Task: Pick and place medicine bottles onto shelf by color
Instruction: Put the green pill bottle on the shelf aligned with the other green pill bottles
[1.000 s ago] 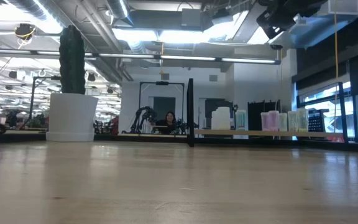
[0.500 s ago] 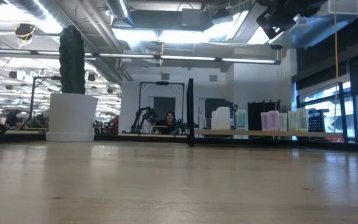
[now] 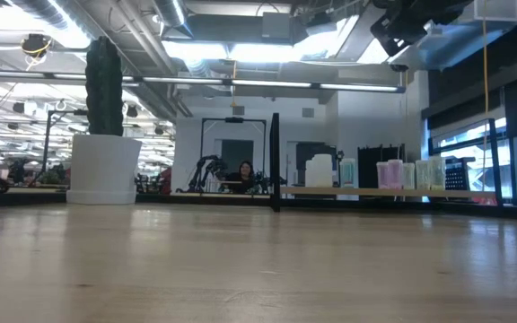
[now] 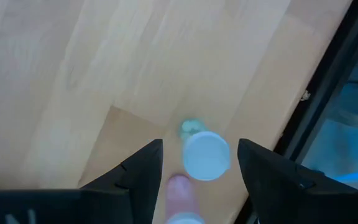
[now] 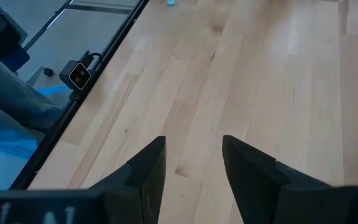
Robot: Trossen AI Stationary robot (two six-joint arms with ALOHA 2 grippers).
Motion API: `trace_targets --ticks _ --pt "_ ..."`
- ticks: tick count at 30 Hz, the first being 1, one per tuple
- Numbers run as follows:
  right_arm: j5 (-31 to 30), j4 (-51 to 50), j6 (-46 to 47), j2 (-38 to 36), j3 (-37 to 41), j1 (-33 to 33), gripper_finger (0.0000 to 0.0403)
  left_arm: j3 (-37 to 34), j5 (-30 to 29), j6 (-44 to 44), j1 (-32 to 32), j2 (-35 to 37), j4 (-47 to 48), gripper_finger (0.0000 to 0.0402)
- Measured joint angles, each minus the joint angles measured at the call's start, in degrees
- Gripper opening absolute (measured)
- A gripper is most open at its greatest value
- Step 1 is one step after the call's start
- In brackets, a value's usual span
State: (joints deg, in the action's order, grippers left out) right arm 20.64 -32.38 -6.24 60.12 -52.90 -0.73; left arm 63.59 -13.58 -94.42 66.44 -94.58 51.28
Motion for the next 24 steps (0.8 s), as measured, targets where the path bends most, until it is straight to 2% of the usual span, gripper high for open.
trace_targets --ticks 14,19,24 --pt "0.0 0.0 0.0 0.0 0.0 0.0 0.0161 0.0 1.0 -0.1 0.0 -2.0 -0.6 0.0202" --pt "0.0 0.0 0.0 0.0 0.0 0.0 0.0161 0.0 1.1 -4.1 0.0 -3.2 -0.7 0.0202" --pt "0.0 0.0 0.0 0.0 0.0 0.0 0.0161 0.0 1.1 -4.5 -0.1 -3.3 -1.6 0.0202"
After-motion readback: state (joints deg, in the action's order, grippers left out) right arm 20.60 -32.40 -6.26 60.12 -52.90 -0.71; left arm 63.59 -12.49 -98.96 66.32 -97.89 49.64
